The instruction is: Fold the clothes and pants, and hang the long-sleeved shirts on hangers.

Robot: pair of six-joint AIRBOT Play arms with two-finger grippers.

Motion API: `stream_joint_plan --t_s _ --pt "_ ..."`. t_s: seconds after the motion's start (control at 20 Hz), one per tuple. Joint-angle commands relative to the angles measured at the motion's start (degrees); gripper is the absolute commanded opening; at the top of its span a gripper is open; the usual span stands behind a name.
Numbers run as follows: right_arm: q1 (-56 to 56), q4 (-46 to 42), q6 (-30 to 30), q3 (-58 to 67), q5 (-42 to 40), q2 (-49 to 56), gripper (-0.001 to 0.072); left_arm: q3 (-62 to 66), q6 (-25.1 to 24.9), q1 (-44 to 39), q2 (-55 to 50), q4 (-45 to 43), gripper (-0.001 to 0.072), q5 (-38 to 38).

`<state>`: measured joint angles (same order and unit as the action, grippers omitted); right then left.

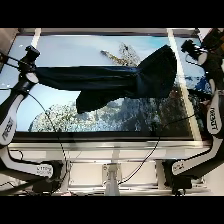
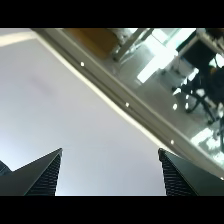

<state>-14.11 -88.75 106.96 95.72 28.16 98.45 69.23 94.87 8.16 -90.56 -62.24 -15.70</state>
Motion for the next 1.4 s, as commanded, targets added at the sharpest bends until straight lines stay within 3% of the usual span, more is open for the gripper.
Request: stream_joint_plan --t_s 0.0,0.05,0.2,0.4,0.7,0.9,1.15,1.3,1.35 --pt "-6.5 1.7 -0.2 0.4 17.1 -1.3 0.0487 0.0 -5.8 2.7 6.7 -10.6 0.0704 20.5" --pt "-8.5 4.9 -2.3 0.4 20.9 -0.6 0.0487 0.0 -5.8 3.3 8.3 -11.9 0.0703 24.9" --pt "-13.1 23.5 -15.9 0.4 27.4 3.3 0.0490 0.0 -5.8 3.9 11.2 -12.3 0.0703 36.3" --pt "-14.0 35.8 -20.4 0.4 25.7 10.0 0.0515 0.0 -5.8 3.8 11.7 -12.3 0.0701 48.3" --pt "-11.8 42.3 -24.2 2.7 23.6 19.5 0.0517 0.0 -5.7 3.8 11.7 -10.5 0.0696 56.5" --pt "-11.8 44.1 -25.2 6.6 23.3 21.6 0.0433 0.0 -5.8 3.3 11.7 -9.3 0.0695 60.2" --pt "-11.3 42.1 -25.2 7.3 30.1 22.0 0.0454 0.0 -5.8 3.3 11.6 -9.3 0.0695 76.3" --pt "-11.2 41.5 -25.3 7.3 33.1 22.0 0.0444 0.0 -5.8 3.1 11.6 -9.3 0.0695 78.8" --pt "-11.2 41.7 -25.3 7.3 33.3 22.0 0.0407 0.0 -5.8 3.1 11.6 -9.3 0.0695 78.8"
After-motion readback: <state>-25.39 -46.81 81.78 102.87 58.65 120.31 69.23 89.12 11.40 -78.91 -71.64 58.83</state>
